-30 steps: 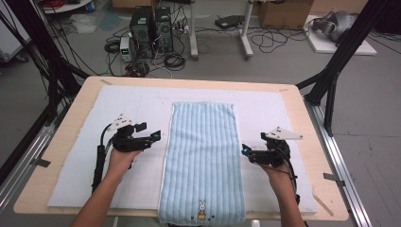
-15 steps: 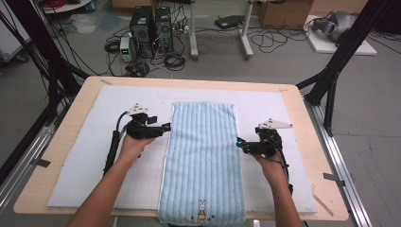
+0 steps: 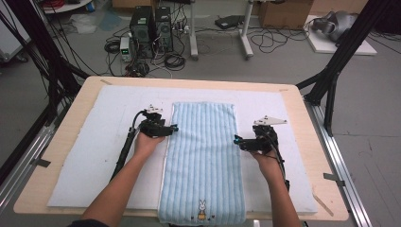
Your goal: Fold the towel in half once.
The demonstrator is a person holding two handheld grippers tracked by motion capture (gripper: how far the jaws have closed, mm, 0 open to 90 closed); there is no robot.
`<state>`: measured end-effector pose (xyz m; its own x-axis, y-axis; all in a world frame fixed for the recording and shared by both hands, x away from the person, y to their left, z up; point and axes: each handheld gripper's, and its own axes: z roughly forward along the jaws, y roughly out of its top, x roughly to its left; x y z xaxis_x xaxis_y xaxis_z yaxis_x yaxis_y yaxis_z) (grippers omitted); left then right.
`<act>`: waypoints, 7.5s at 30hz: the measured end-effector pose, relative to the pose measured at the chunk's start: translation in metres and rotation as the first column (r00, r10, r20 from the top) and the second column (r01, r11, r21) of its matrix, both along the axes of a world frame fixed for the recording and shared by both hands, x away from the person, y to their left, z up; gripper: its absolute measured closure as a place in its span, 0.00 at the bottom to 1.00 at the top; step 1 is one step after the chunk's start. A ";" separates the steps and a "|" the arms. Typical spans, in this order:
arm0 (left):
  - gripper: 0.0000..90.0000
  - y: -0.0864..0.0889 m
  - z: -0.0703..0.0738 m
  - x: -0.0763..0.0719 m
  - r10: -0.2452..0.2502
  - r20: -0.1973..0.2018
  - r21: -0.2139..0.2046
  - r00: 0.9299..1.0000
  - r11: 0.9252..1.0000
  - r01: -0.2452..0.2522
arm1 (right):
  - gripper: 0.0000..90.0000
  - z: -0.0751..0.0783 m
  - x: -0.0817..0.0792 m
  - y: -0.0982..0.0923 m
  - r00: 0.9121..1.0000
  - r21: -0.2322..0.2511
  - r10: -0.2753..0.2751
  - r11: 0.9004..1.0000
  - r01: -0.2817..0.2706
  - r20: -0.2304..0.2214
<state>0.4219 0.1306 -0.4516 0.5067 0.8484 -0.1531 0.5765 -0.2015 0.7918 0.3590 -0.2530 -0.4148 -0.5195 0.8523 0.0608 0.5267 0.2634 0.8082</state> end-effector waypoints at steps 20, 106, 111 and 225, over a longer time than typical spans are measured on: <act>0.96 -0.005 0.000 -0.003 -0.042 -0.012 -0.008 0.999 0.999 0.042 | 0.12 -0.007 0.044 0.022 0.991 -0.061 -0.104 0.993 0.099 -0.080; 0.44 0.036 0.031 -0.070 -0.128 0.046 -0.196 0.991 0.971 0.134 | 0.45 -0.001 -0.043 0.013 0.997 0.027 -0.056 0.998 0.057 -0.050; 0.42 0.026 0.029 -0.049 -0.123 0.024 -0.171 0.992 0.977 0.125 | 0.43 -0.002 -0.020 0.020 0.995 -0.013 -0.060 0.998 0.059 -0.074; 0.96 0.028 0.007 -0.082 -0.198 -0.044 -0.249 0.979 0.951 0.181 | 0.92 -0.019 -0.067 0.027 0.997 -0.064 -0.032 0.998 0.028 -0.074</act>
